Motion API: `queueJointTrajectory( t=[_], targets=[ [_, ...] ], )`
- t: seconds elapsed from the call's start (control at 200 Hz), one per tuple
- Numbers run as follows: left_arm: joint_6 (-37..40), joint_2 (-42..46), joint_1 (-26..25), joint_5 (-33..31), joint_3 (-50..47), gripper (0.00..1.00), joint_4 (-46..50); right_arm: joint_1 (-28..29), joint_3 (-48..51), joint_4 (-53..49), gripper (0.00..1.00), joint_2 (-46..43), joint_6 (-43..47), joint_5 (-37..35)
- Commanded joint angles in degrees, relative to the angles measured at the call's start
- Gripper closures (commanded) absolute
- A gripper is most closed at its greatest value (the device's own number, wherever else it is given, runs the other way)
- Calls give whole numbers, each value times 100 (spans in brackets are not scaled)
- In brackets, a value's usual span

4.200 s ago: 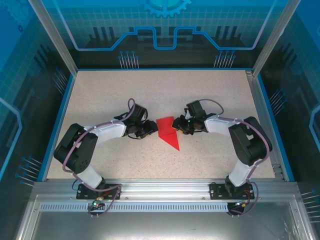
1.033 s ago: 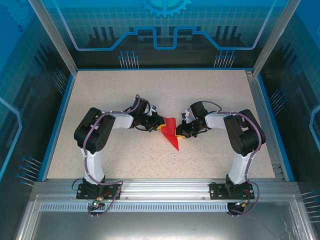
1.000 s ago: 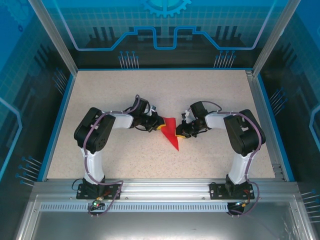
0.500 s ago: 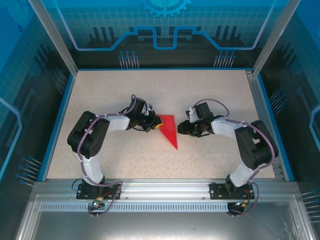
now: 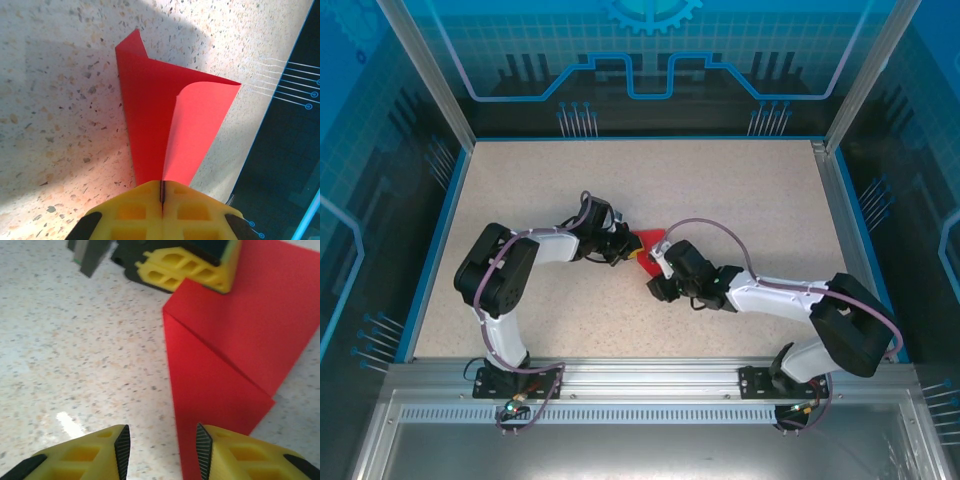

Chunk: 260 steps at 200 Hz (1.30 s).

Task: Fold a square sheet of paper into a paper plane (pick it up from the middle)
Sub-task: Fold the wing for the fifth time at the center of the table.

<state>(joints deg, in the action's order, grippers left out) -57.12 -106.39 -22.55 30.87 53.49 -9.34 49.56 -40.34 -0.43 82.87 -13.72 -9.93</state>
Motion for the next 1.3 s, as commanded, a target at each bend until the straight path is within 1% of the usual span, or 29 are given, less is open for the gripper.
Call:
queueJointTrajectory(
  t=[0.0, 0.04, 0.14, 0.245, 0.37, 0.54, 0.77, 0.945, 1.295],
  targets=[
    [-106, 162, 16, -37, -23, 100, 57, 660, -417, -240, 57, 361, 403, -1652],
    [-114, 158, 13, -26, -23, 100, 55, 740, -581, -454, 57, 522, 287, -1858],
    [-98, 155, 18, -17, -23, 99, 64, 916, -925, -862, 59, 829, 219, -2080],
    [-100, 161, 14, -11, -49, 99, 56, 1112, -971, -895, 58, 1027, 283, -2240],
    [-90, 171, 13, 13, -48, 100, 64, 1304, -1175, -1026, 57, 1282, 231, -2815],
    [-96, 157, 16, 32, -46, 99, 55, 1335, -1300, -1127, 60, 1588, 73, -2992],
    [-75, 171, 13, 44, -48, 99, 82, 1337, -1329, -1211, 68, 1717, -35, -3193],
    [-71, 158, 13, 46, -36, 99, 91, 1332, -1309, -1187, 79, 1729, -61, -3242],
    [-61, 195, 15, 42, 3, 99, 151, 1278, -1244, -1149, 91, 1697, -88, -3313]
  ],
)
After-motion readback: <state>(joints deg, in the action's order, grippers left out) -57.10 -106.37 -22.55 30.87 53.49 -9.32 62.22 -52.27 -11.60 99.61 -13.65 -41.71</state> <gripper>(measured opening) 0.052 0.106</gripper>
